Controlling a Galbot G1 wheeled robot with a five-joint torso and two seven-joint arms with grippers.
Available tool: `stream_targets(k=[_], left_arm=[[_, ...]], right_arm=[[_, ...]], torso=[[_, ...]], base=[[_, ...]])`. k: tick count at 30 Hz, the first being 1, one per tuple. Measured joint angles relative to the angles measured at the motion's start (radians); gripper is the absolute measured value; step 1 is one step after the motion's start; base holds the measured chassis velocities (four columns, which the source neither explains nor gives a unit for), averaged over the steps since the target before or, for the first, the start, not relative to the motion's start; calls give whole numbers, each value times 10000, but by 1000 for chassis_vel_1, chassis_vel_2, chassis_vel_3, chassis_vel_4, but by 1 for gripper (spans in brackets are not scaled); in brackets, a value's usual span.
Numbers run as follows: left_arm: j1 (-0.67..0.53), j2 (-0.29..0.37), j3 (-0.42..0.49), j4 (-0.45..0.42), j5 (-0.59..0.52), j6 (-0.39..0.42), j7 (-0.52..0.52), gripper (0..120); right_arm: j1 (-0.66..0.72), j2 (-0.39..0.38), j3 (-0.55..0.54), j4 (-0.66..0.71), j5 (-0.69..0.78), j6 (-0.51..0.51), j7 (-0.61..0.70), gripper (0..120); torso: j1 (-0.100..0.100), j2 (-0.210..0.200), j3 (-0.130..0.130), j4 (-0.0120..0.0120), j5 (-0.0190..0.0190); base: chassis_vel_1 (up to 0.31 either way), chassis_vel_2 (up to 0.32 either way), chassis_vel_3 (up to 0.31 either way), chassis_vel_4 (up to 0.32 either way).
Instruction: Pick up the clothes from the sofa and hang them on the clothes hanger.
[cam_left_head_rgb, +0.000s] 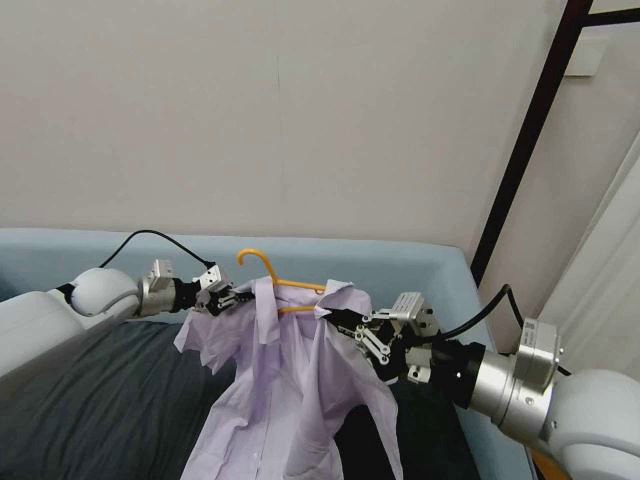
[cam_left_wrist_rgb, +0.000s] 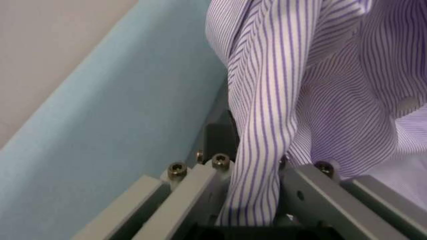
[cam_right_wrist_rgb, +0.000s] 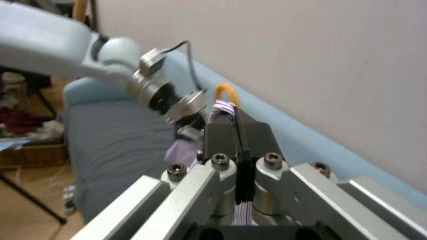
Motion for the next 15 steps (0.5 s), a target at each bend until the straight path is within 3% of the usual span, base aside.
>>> stream_targets(k=[9,15], left_arm=[[-178,-741,343,727,1099,-567,862,0],[-152,-1013,441,1064,1714,-596,793,0]], right_arm=[[674,-378,636,-894,672,244,228,0],[992,-464,714,-808,1125,353,238,0]], torso=[[1,0,0,-6,3],[0,0,-1,1,0]], base=[[0,0,0,0],[0,0,0,0]])
